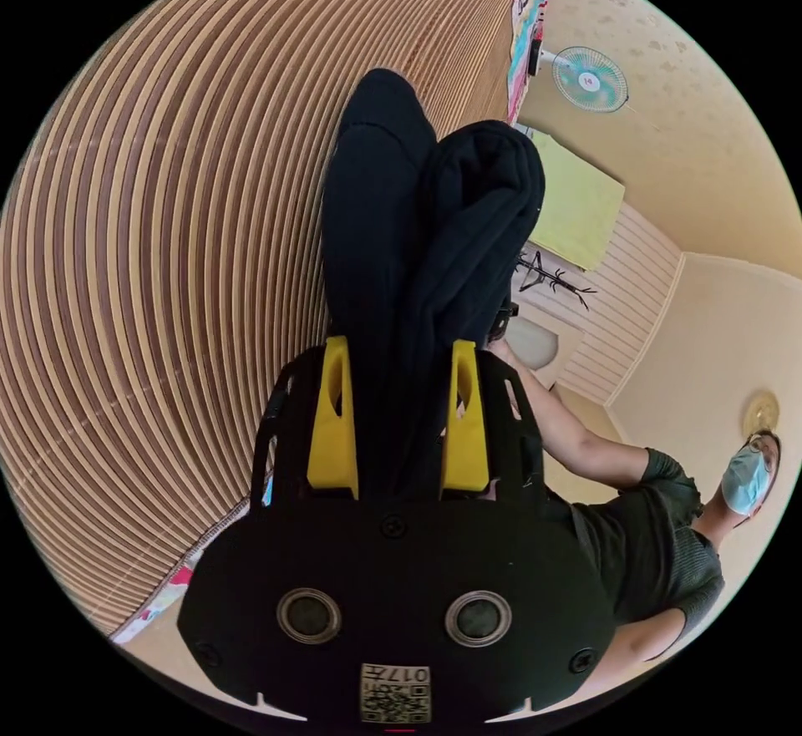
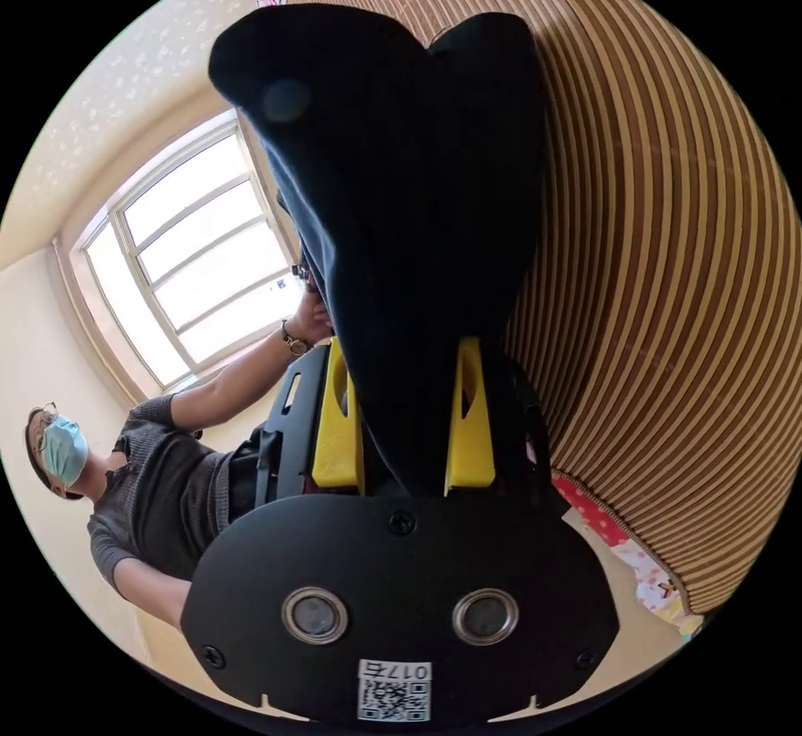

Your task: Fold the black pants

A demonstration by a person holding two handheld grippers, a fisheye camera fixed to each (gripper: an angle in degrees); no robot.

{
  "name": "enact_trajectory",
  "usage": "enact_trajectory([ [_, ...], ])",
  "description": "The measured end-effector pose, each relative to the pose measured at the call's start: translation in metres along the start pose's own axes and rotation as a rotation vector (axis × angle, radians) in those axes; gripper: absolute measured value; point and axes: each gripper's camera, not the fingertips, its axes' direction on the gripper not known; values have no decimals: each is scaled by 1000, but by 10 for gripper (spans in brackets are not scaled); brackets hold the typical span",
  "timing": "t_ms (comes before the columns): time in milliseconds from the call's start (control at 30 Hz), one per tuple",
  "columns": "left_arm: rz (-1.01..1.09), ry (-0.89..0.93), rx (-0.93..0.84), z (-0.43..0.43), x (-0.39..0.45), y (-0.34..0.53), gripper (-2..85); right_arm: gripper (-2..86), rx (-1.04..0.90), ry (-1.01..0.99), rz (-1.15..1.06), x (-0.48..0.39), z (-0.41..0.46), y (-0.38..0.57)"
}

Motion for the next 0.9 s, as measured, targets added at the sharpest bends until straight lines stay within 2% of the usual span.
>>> enact_trajectory([
  [133, -4, -59, -36, 17, 19, 31, 159, 137, -82, 29, -40, -8, 9, 30],
  [267, 1, -47, 74, 10, 47, 61, 151, 124, -59, 12, -81, -22, -7, 49],
  [500, 68, -72, 149, -4, 101, 91, 149, 112, -161, 74, -223, -76, -31, 61],
  [700, 125, -53, 191, -36, 133, 123, 148, 112, -146, 106, -304, -125, -26, 72],
  [900, 172, -84, 228, -101, 155, 174, 149, 111, -127, 114, -366, -179, 20, 59],
])
